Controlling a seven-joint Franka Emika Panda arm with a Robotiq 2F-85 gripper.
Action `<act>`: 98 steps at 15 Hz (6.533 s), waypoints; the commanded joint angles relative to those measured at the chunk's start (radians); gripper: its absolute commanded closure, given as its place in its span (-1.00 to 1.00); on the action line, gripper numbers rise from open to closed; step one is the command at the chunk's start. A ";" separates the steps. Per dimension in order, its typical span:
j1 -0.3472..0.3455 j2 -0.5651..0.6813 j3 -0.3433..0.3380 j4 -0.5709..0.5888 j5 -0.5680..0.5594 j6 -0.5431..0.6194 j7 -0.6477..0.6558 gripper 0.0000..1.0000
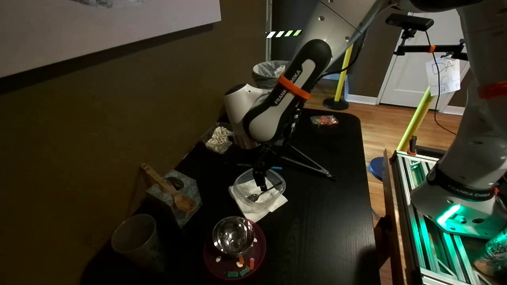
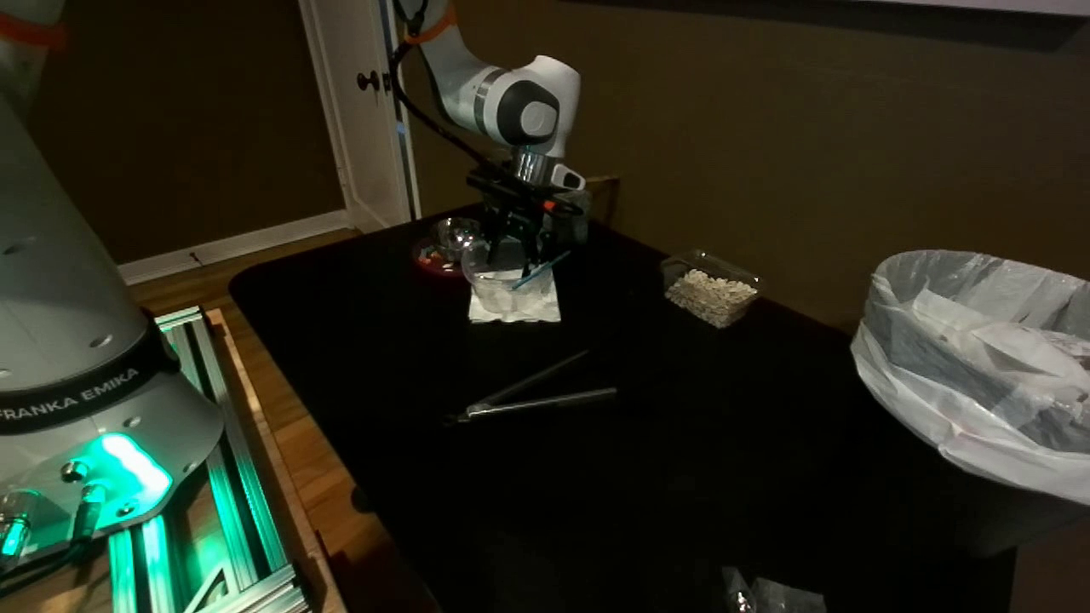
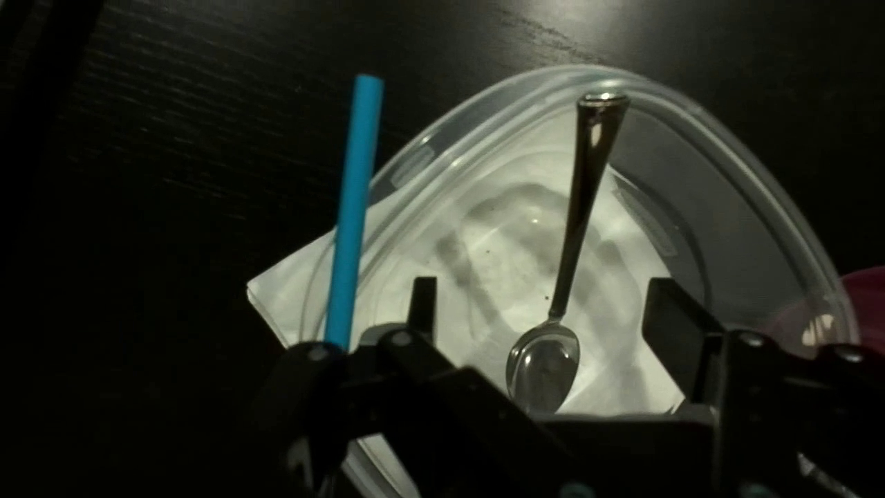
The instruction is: Use the spoon to transfer some contents from the right bowl to the silver bowl
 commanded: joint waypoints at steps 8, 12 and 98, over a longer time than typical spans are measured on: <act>0.017 0.055 -0.027 0.041 -0.028 -0.097 0.029 0.39; 0.027 0.070 -0.023 0.053 -0.037 -0.112 0.026 0.99; -0.175 0.560 -0.258 1.258 -0.049 -0.804 0.267 0.98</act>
